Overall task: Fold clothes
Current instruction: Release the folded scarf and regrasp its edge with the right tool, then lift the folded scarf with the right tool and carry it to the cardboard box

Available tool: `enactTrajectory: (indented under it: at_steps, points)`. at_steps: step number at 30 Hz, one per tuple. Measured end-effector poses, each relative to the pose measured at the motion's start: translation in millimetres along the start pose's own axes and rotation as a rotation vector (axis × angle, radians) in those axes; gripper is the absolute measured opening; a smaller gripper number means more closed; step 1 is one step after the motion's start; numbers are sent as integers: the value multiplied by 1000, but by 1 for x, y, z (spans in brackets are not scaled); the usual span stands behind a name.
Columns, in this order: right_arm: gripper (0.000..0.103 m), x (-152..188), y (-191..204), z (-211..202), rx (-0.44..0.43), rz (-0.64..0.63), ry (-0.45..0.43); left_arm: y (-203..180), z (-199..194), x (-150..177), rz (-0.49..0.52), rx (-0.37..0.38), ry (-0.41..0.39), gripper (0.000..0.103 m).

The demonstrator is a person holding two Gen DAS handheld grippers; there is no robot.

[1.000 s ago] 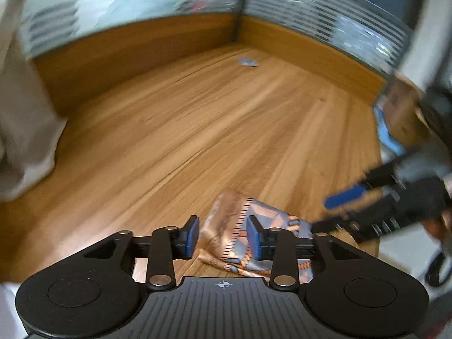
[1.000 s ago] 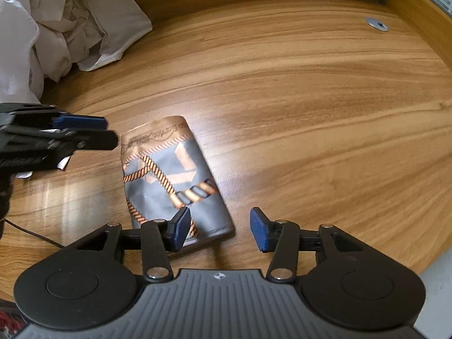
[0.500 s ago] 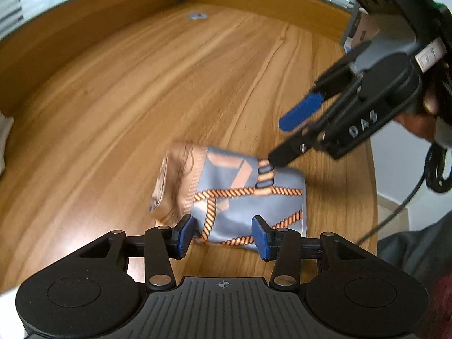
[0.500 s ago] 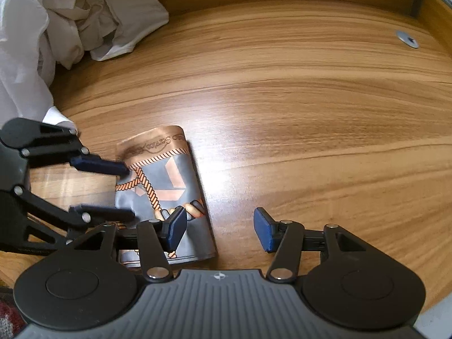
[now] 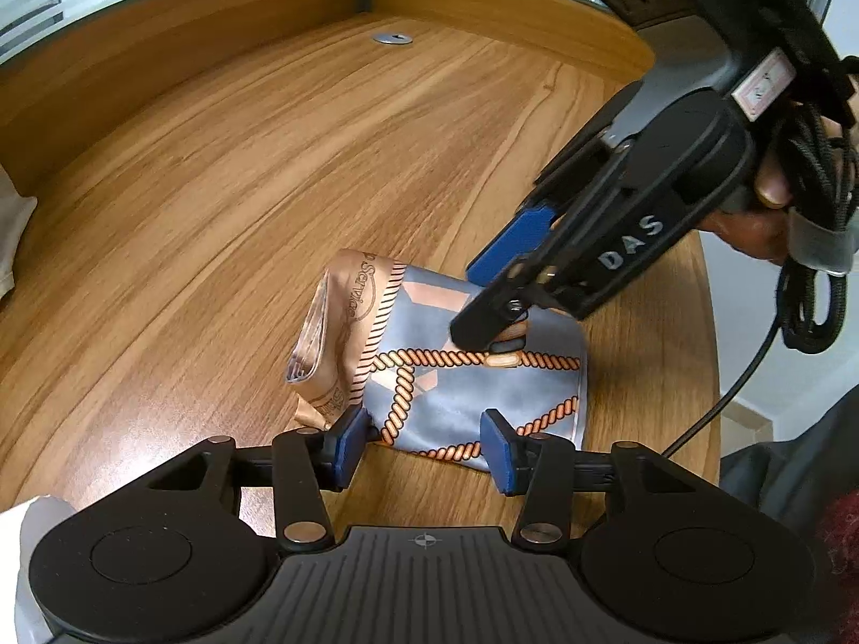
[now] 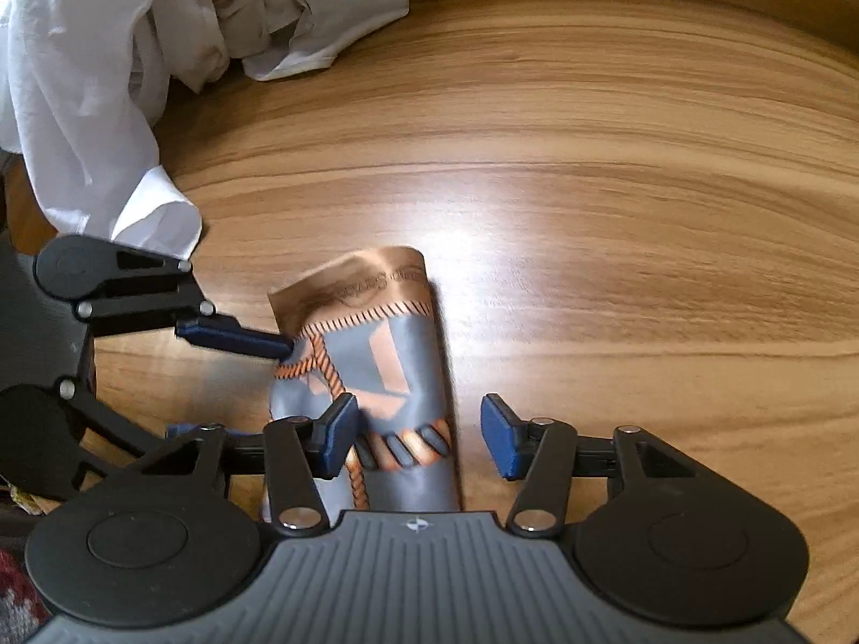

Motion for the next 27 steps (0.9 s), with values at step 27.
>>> enactTrajectory:
  at_steps: [27]
  points:
    - [6, 0, -30, -71, 34, 385, -74, -25, -55, -39, -25, -45, -139, 60]
Point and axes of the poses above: each gripper's, at about its wrist camera, not at the fingertips, and z roughly the way its jaws point, y to its left, x to its underside, the point moved 6 cm from there along z, roughly the way its jaws point, and after that the axes turned 15 degrees about x, right-handed, at the moved point
